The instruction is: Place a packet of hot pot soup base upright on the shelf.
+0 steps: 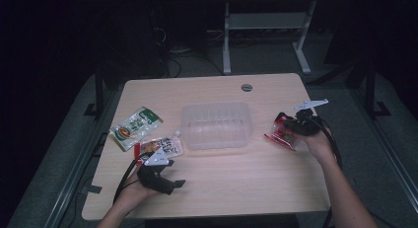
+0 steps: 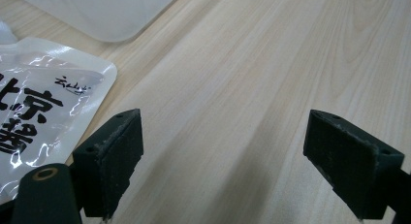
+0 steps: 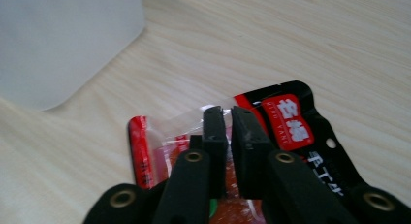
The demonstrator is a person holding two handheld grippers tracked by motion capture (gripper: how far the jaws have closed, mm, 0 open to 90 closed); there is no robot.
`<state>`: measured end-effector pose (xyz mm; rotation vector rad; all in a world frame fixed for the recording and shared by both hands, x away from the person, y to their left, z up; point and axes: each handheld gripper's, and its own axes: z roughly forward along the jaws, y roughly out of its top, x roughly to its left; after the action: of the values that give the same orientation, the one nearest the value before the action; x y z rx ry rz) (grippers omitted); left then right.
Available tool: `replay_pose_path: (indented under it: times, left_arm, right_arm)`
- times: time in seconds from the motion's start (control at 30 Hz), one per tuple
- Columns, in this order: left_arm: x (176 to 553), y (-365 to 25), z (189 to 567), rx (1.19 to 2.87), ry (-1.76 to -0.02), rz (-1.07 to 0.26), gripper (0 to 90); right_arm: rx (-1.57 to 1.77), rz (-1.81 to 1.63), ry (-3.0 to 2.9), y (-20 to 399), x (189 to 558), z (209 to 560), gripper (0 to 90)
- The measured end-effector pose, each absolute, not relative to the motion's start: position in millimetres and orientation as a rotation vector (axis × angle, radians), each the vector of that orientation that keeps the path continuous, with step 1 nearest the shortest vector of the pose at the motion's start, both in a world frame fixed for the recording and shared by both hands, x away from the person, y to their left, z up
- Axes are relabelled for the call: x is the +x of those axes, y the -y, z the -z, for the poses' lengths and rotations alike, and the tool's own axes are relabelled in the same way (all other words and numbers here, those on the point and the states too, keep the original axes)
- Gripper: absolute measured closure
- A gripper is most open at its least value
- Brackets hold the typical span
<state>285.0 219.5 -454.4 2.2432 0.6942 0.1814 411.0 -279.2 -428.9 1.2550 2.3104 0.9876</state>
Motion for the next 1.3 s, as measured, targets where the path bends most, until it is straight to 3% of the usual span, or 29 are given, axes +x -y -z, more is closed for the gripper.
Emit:
replay_pose_path:
  times: [0.5, 1.3]
  left_arm:
    - [284, -218, 457, 2.254, -0.691, -0.177, 13.8]
    - [279, -215, 456, 2.252, -0.666, -0.162, 13.8]
  right_arm:
    - [1.325, -0.915, -2.342, 301, 424, 453, 89.8]
    - [1.062, -0.929, -2.546, 264, 401, 450, 89.9]
